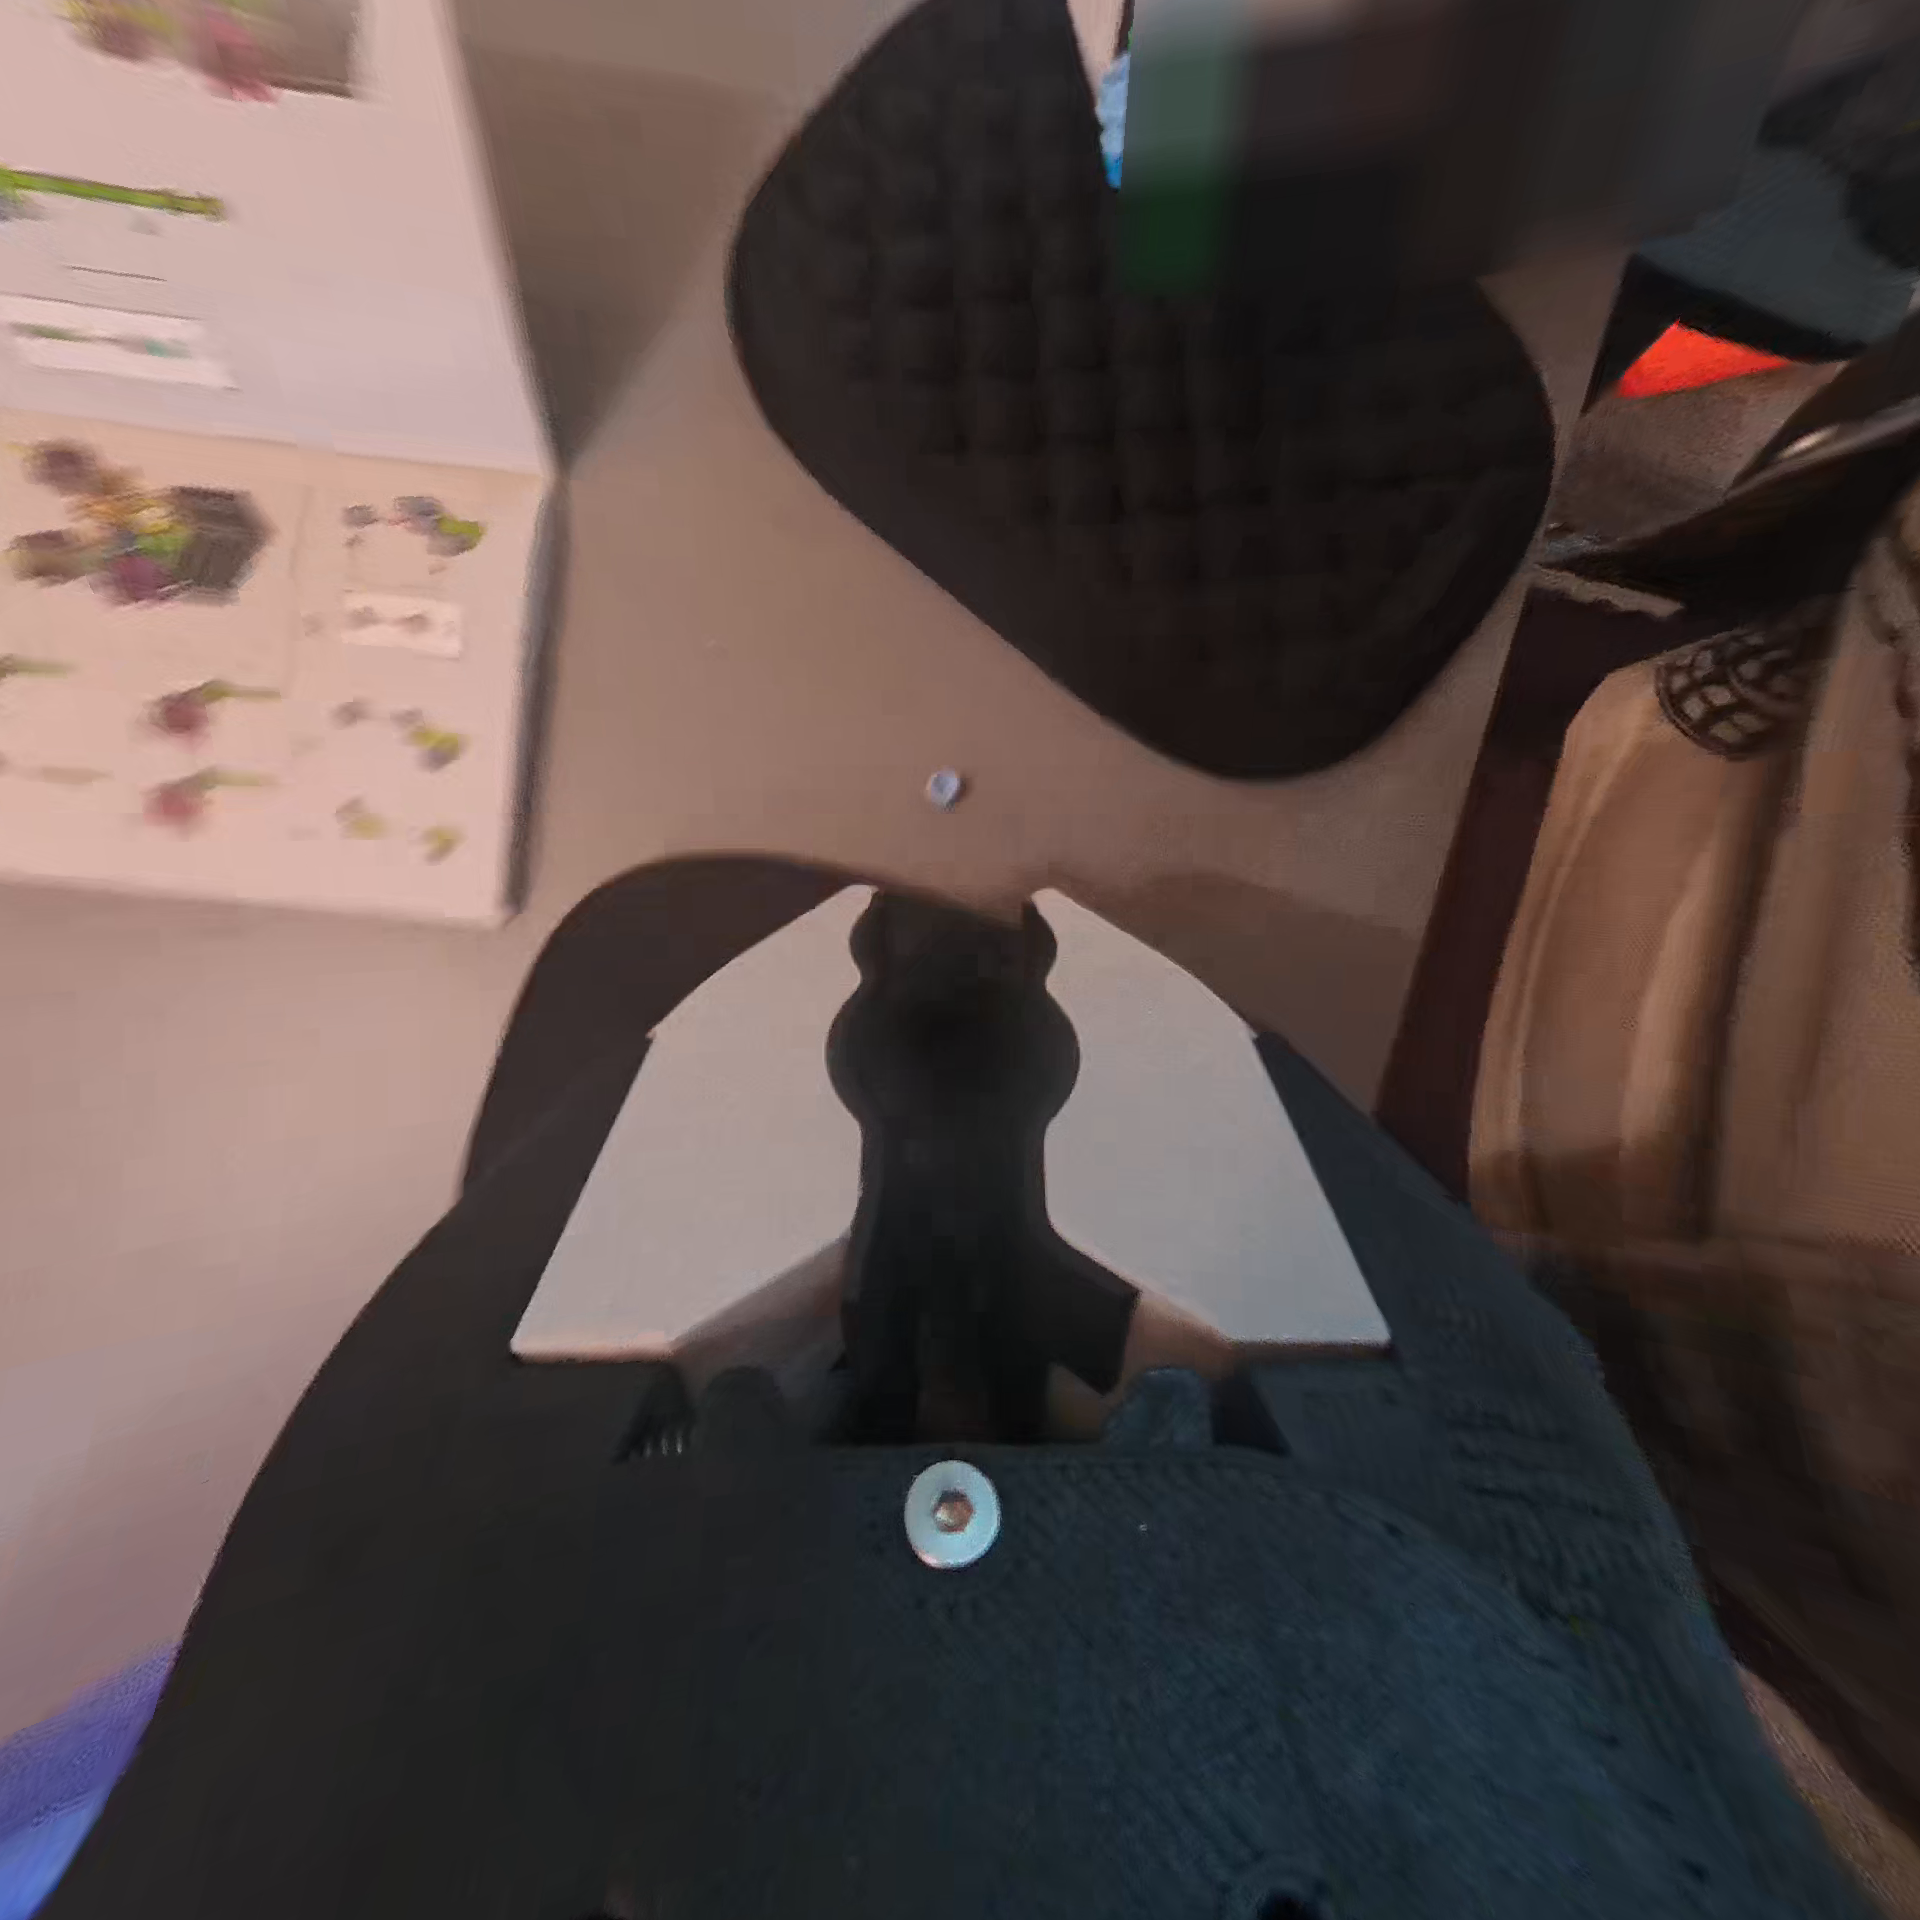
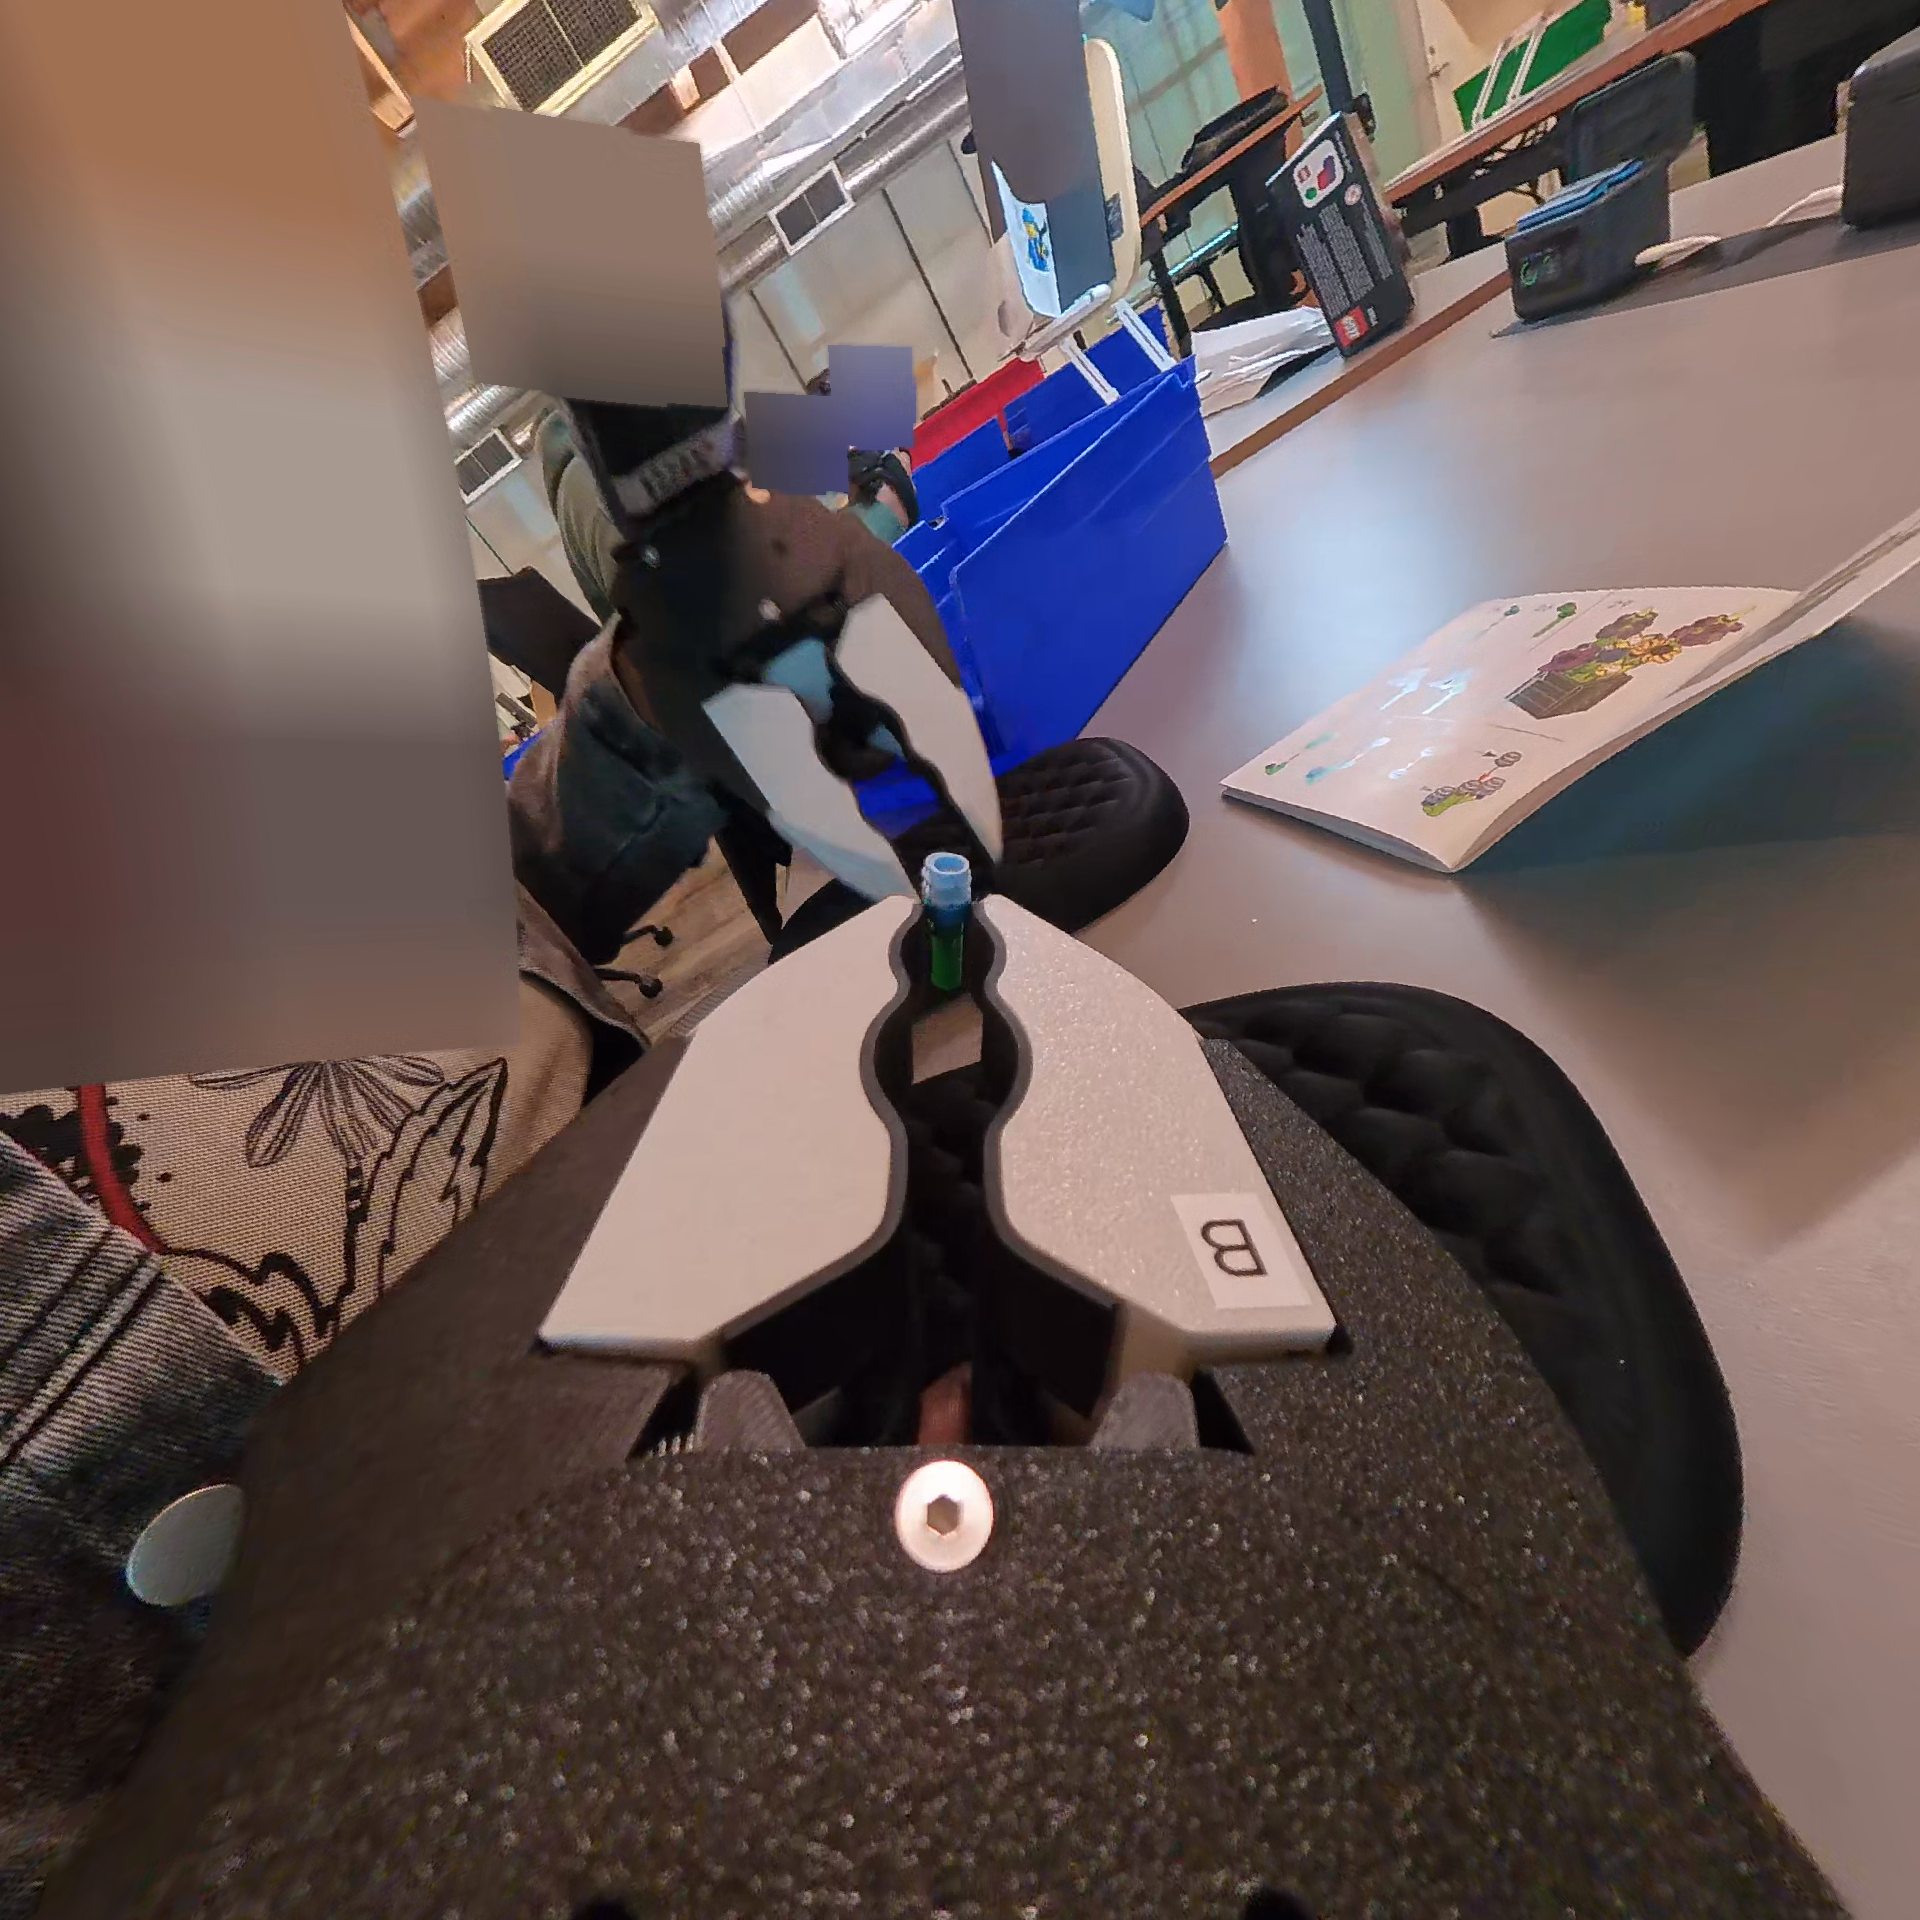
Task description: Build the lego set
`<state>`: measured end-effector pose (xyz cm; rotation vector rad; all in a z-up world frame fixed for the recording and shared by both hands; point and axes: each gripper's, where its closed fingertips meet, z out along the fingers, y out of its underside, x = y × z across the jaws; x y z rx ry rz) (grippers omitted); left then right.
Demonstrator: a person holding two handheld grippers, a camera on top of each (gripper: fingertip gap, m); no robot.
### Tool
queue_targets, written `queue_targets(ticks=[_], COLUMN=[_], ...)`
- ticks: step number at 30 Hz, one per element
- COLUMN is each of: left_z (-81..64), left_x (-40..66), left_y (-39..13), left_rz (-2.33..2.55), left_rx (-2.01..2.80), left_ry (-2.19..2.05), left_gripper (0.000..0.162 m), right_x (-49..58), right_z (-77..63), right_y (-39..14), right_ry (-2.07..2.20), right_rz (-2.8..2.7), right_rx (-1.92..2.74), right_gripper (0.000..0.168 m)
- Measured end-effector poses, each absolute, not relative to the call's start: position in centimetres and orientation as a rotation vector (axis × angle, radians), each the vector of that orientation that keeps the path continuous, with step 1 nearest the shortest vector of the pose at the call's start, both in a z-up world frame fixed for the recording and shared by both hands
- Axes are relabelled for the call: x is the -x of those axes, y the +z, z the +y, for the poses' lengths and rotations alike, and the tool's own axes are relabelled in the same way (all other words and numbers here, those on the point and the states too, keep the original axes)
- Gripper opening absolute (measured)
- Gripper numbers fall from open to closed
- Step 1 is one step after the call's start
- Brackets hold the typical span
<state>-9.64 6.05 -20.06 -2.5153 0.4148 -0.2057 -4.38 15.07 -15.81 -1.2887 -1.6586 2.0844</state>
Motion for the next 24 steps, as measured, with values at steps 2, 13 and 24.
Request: queue_targets(ticks=[2,13,24], left_z=[3.4,-4.6,-2.9], left_x=[12.5,24.9,24.4], left_y=[-16.5,-16.5,-23.6], left_rz=[0.351,0.066,0.079], left_rx=[2.458,2.526,2.711], left_ry=[-0.078,-0.064,-0.147], left_gripper=[0.026,0.019,0.021], right_x=[4.3,4.7,4.9], right_z=[15.1,14.7,14.6], right_y=[-15.8,-16.5,-16.8], right_ry=[2.096,2.067,2.040], right_rz=[-1.656,-1.707,-1.733], right_rx=[1.287,1.337,1.361], right_gripper=[0.007,0.007,0.007])
